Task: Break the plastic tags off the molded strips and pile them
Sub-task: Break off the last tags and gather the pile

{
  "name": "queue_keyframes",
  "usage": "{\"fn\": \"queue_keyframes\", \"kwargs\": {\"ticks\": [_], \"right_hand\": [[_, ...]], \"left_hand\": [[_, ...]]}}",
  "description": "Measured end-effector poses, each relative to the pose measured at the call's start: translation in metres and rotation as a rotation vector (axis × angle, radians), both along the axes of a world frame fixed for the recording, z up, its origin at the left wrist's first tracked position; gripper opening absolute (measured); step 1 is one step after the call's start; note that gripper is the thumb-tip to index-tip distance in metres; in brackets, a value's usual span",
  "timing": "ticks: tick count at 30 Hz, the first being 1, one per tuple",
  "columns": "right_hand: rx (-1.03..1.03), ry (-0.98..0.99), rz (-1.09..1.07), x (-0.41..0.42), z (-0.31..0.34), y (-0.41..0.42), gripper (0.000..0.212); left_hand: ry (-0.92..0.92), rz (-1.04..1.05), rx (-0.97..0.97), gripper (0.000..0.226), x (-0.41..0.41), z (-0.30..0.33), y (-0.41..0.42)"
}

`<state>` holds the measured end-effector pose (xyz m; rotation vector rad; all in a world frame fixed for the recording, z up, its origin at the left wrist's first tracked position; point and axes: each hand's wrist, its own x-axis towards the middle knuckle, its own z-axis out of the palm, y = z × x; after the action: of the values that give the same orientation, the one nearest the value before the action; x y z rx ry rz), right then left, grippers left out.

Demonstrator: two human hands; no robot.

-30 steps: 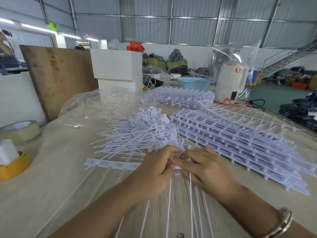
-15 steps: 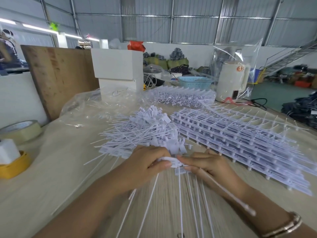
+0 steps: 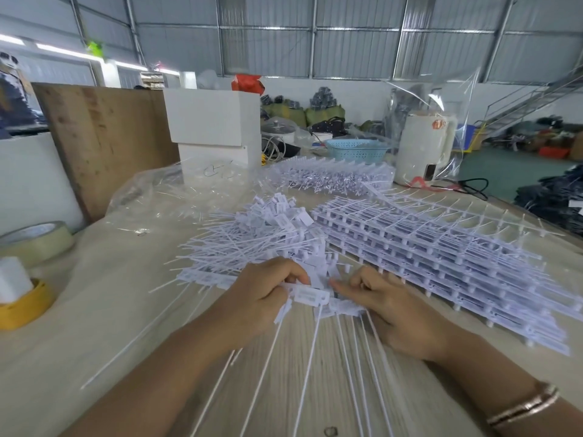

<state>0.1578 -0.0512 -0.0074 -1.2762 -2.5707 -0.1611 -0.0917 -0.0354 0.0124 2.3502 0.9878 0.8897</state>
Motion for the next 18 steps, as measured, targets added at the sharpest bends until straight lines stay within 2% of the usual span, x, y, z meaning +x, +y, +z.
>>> {"fn": "queue_keyframes", "kwargs": {"ticks": [2,4,7,11,14,18], "right_hand": [[-0.022,-0.027,-0.007,-0.002,0.0,0.001,0.081],[0.016,0.027,-0.01,-0.002,0.001,-0.001,0.078],[0.248,0.188,0.001,-0.008,0.005,-0.007,0.066],[0.503,0.095,0.078,-0.031,0.002,-0.005,0.053],[0.623,0.195,0.131,-0.033,0.005,-0.003,0.031],[0.653,0.218,0.11,-0.027,0.006,-0.006,0.036]], "left_hand": [[-0.001,0.034,0.015,0.033,0.003,-0.001,0.0],[-0.016,0.06,0.019,0.035,0.005,-0.001,-0.002],[-0.056,0.064,0.01,0.033,0.01,0.0,-0.005],[-0.102,0.022,0.011,0.027,0.02,-0.002,-0.011],[-0.001,0.024,0.08,0.017,0.021,-0.006,-0.01],[0.132,0.075,0.084,0.013,0.011,-0.006,-0.003]]}}
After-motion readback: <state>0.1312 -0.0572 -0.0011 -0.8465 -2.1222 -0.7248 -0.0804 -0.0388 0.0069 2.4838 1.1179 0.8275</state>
